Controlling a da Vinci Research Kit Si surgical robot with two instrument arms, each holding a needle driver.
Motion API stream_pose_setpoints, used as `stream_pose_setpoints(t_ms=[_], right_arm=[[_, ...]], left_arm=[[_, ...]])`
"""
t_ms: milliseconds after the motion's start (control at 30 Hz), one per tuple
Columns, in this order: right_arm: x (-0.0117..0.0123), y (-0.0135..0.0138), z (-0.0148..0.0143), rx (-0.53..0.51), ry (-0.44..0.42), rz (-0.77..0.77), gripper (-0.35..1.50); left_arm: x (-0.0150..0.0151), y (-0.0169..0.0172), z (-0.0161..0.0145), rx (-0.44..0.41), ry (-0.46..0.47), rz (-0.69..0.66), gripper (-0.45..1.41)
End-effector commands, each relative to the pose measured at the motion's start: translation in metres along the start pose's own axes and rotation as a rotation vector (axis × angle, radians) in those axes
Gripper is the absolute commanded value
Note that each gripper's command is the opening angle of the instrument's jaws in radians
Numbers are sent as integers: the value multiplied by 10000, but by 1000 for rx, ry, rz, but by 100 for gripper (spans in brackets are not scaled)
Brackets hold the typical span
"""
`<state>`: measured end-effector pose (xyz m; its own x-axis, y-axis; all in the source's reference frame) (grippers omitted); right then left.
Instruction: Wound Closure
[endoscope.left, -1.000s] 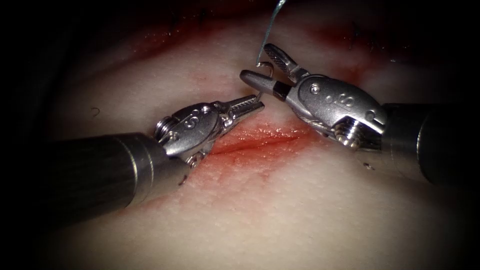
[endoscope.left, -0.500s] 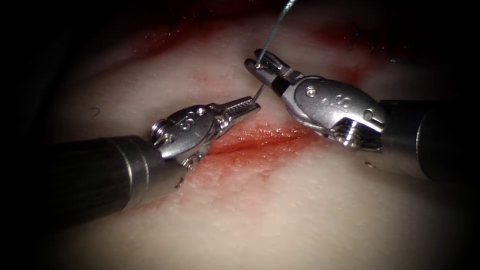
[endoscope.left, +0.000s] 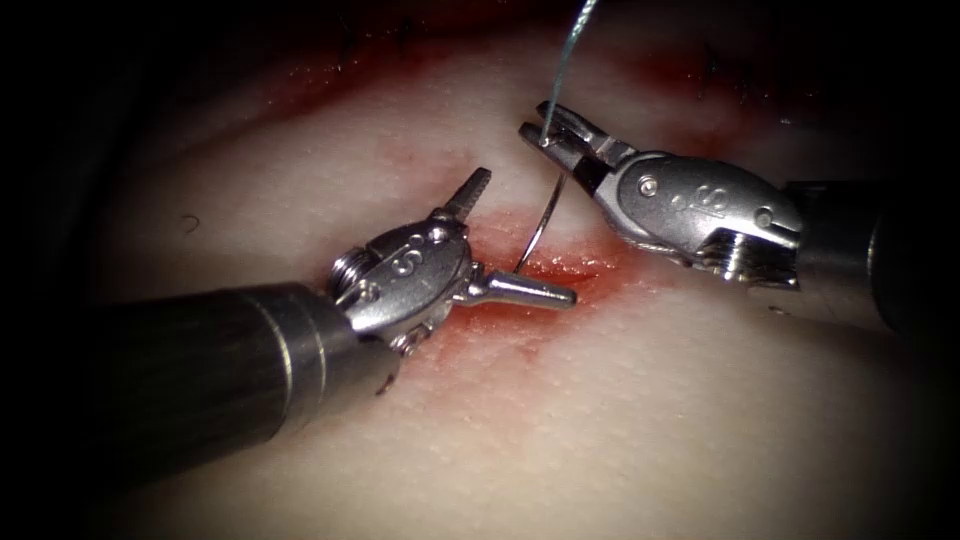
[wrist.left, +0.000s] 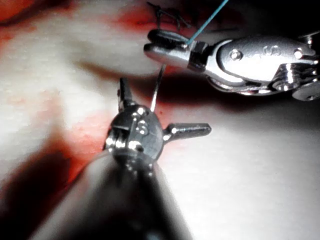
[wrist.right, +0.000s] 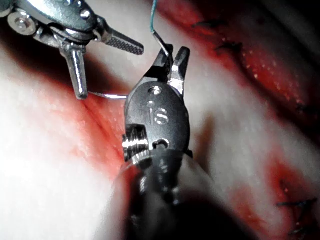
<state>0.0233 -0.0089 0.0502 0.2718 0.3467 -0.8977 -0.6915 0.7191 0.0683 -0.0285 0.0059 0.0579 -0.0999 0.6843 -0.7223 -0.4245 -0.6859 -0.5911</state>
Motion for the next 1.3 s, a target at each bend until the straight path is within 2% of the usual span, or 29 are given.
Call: stream_pose_setpoints(t_ms=[33,167,233,267,367,400,467,500,600,667,700,800,933,1133,1300], right_arm=[[-8,-2,9,34,17,0,-35],[-17,-2,15,266,147,-32,-35],[-20,-2,17,328,179,-61,-35],[-22,-4,22,382,216,-84,-35],[-25,-10,29,450,264,-107,-35],[-29,-16,35,486,291,-122,-35],[-31,-22,40,505,304,-149,-35],[-35,-28,46,519,317,-184,-35],[-40,-35,54,529,341,-232,-35],[-44,-39,59,533,352,-261,-35],[-48,-43,64,528,367,-301,-35],[-58,-49,73,511,382,-384,-35],[-59,-53,79,499,390,-422,-35],[-59,-58,85,459,435,-445,-35],[-63,-68,92,450,441,-465,-35]], left_arm=[[-3,-1,3,1,-3,23,140],[5,-6,-23,-29,-9,103,140],[4,-8,-33,-44,-9,106,140],[-2,-12,-46,-68,-39,119,136],[-15,-18,-64,-56,-132,145,126],[-28,-24,-75,-59,-202,165,118],[-41,-28,-82,-70,-248,184,106],[-56,-31,-88,-78,-278,204,83],[-80,-33,-89,-77,-294,230,34],[-94,-33,-85,-83,-307,244,15],[-110,-32,-78,-81,-340,261,5],[-145,-30,-52,-55,-428,295,5],[-169,-32,-33,-38,-473,315,5],[-203,-38,-18,-23,-548,346,5],[-217,-44,-15,-21,-584,354,5]])
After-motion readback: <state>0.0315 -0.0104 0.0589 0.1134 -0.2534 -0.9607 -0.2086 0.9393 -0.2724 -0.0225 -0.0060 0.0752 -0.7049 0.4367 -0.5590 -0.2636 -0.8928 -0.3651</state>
